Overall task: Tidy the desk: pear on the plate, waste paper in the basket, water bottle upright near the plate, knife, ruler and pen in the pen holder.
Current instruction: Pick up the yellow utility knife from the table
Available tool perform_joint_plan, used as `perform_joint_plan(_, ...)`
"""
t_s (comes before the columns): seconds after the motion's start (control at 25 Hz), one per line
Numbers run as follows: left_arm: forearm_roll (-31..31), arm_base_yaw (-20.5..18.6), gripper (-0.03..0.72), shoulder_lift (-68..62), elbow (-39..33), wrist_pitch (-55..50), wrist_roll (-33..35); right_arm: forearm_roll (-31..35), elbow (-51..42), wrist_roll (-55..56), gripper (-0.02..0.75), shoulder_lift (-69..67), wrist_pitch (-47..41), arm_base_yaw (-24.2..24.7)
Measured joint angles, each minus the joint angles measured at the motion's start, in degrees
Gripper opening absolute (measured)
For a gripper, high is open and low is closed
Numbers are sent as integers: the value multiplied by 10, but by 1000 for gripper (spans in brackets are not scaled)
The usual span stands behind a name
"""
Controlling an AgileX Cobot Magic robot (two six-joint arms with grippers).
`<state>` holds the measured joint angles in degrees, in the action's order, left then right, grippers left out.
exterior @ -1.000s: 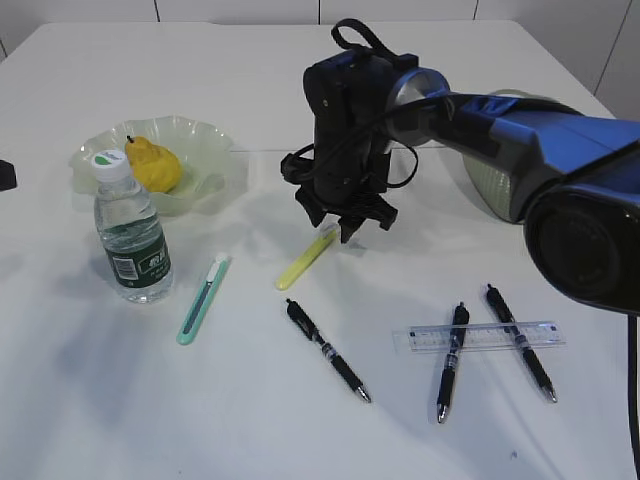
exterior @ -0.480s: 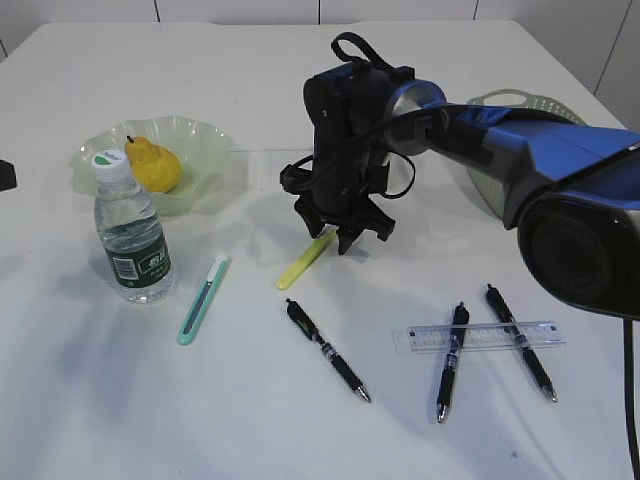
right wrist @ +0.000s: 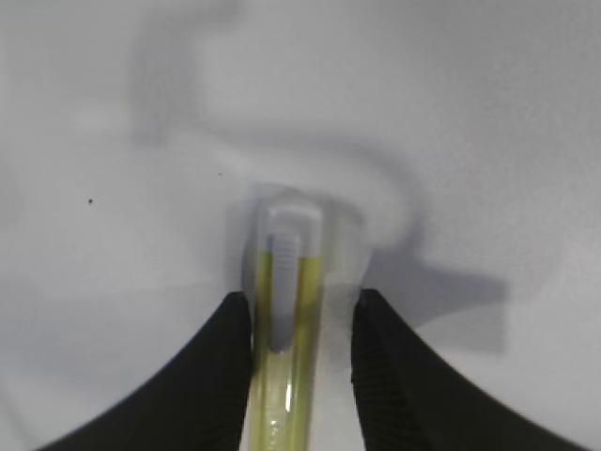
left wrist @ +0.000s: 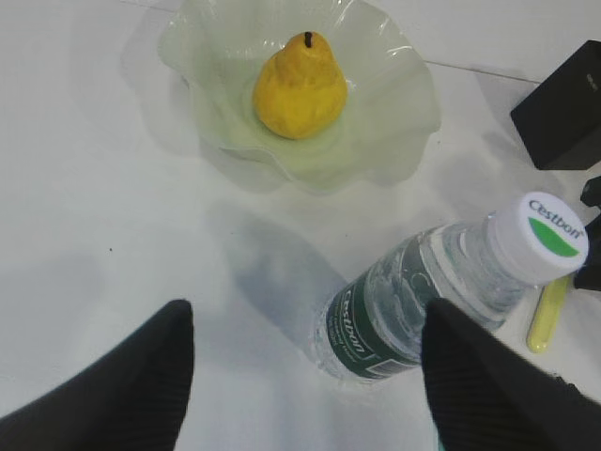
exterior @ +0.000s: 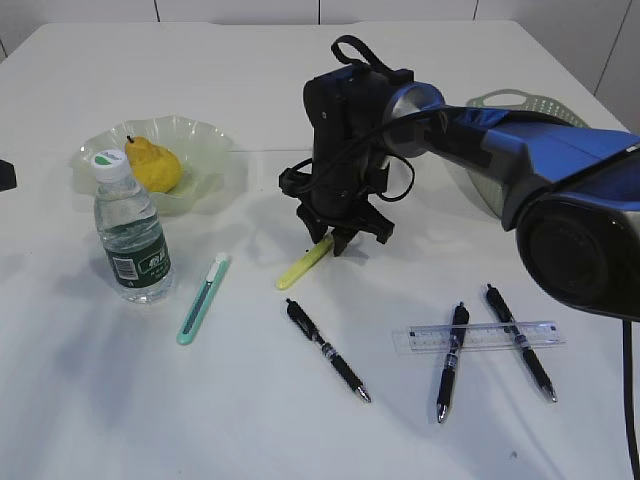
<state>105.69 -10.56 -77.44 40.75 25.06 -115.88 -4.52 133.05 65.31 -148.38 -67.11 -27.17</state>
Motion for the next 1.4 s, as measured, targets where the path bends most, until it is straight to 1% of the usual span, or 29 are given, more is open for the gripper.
perform_joint_plan(0.16, 0, 0, 538, 0, 0, 0, 0, 1, 0, -1, 188, 0, 0, 0)
perform_joint_plan(0.32, 0, 0, 538, 0, 0, 0, 0, 5, 0, -1, 146, 0, 0, 0)
perform_joint_plan(0.68, 0, 0, 538, 0, 0, 0, 0, 12, 5, -14, 137, 0, -1, 0)
perform_joint_plan(0.96, 0, 0, 538, 0, 0, -1, 0, 2, 54, -37, 136, -1, -30, 0)
perform_joint_plan(1.24, 0, 0, 538, 0, 0, -1, 0, 3, 78, -112, 136, -1, -32, 0)
perform_joint_plan(1.4, 0, 0, 538, 0, 0, -1, 0, 30, 78, -175, 136, -1, -33, 0)
